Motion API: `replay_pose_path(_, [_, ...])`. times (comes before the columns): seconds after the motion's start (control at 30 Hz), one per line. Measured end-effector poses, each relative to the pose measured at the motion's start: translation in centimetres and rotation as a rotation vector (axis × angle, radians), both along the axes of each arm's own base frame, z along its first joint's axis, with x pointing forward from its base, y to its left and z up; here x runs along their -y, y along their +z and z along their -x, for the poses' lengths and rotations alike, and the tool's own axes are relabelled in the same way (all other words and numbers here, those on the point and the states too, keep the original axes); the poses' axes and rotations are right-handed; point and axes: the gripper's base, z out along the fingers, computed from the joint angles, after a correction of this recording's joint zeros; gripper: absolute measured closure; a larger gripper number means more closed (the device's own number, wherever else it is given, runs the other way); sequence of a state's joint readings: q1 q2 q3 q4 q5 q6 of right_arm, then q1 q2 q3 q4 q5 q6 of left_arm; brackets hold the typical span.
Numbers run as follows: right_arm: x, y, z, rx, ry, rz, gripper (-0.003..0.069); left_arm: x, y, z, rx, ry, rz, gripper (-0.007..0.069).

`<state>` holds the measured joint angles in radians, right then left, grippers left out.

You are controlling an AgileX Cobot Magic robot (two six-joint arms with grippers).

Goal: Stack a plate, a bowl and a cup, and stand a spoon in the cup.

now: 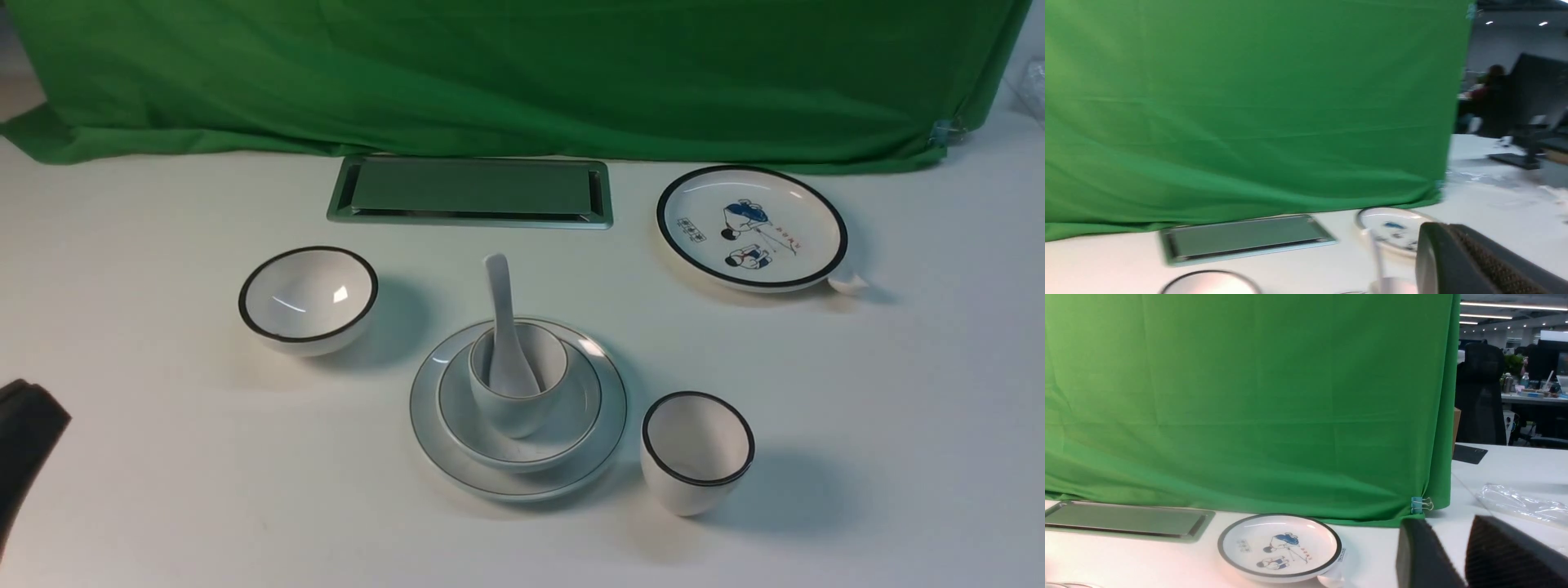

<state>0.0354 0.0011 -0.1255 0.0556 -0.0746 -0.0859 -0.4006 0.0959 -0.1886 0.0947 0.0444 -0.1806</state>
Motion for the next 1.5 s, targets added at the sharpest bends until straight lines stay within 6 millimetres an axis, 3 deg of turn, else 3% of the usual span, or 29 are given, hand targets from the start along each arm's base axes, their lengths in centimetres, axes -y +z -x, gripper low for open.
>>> replay_pose_path(0.23, [0.0, 0.0, 0.0, -0.001, 0.002, -0.012, 0.0424, -1.5, -5.1, -0.4, -0.063, 0.286, -0.056, 0.0624])
replay_pose_path(0.53, [0.0, 0.0, 0.0, -0.002, 0.002, -0.014, 0.0422, -1.7, -7.5, -0.5, -0.231, 0.318, -0.14, 0.0624])
replay_pose_path(0.8, [0.0, 0.0, 0.0, -0.002, 0.002, -0.014, 0.0422, -2.1, -7.5, -0.5, -0.245, 0.402, -0.125, 0.0624])
replay_pose_path(1.5, [0.0, 0.0, 0.0, -0.004, 0.002, -0.014, 0.0422, -2.2, -7.5, -0.5, -0.245, 0.405, -0.125, 0.0624])
